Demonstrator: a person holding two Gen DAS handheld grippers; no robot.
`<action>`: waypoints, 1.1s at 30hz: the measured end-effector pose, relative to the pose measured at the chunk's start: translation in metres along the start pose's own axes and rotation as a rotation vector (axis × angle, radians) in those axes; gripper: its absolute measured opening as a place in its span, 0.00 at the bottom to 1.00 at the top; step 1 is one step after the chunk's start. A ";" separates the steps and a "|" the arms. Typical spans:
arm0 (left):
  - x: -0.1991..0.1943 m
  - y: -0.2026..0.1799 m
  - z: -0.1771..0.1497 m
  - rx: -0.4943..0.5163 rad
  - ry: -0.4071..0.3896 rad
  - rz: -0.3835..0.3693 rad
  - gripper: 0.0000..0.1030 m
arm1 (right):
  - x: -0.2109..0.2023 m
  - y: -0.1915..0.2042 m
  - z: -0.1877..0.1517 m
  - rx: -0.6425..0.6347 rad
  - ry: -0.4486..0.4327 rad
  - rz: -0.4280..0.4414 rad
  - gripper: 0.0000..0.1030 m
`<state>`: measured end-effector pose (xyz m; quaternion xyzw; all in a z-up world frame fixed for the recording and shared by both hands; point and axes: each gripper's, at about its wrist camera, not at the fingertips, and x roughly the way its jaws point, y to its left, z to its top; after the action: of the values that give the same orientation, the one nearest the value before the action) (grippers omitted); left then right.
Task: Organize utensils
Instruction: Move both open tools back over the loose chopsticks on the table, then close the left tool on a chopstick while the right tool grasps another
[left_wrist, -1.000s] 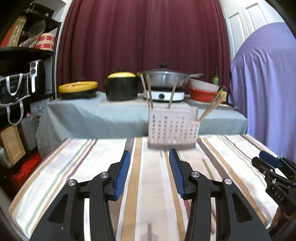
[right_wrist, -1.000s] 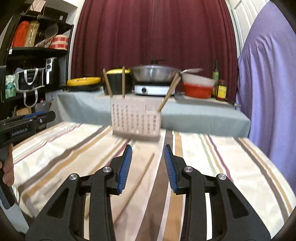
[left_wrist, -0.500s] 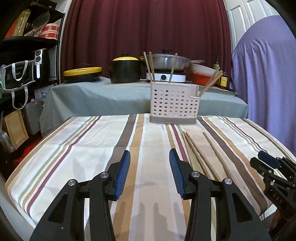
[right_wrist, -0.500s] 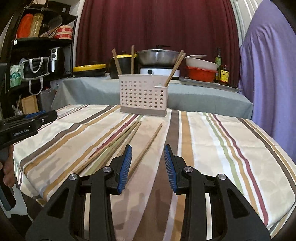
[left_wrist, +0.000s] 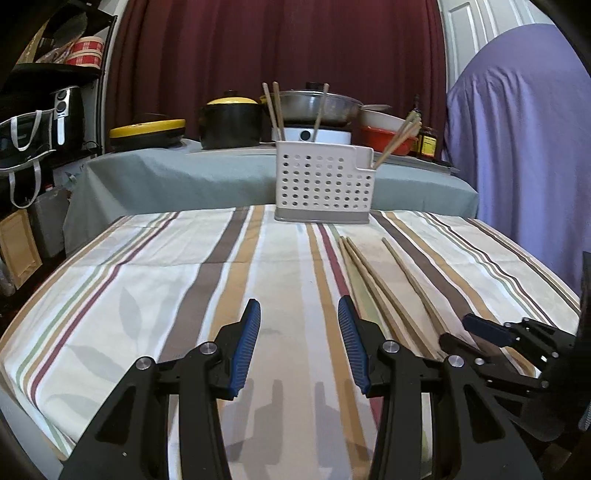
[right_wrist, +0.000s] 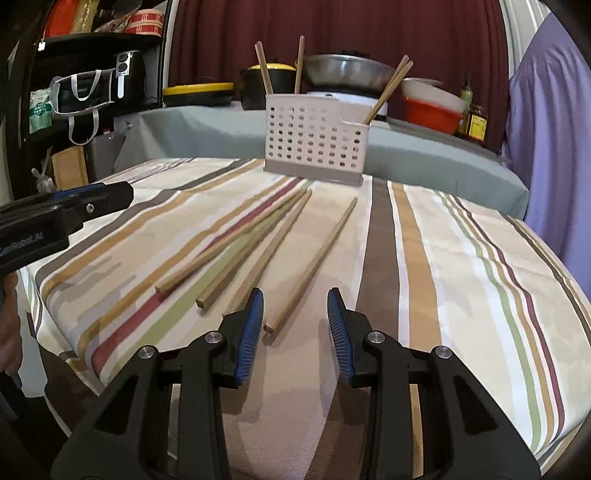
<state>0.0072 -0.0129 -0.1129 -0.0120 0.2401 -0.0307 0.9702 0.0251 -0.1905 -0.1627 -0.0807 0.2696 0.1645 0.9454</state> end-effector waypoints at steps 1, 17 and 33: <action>0.001 -0.002 -0.001 0.003 0.004 -0.010 0.43 | 0.000 -0.001 0.000 0.004 0.004 0.001 0.33; 0.010 -0.032 -0.016 0.061 0.065 -0.091 0.47 | -0.003 -0.030 -0.003 0.096 0.014 -0.014 0.07; 0.028 -0.043 -0.026 0.092 0.144 -0.112 0.21 | -0.006 -0.039 -0.004 0.121 0.001 -0.013 0.06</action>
<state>0.0171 -0.0577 -0.1470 0.0213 0.3063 -0.0965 0.9468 0.0322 -0.2292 -0.1602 -0.0254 0.2791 0.1415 0.9494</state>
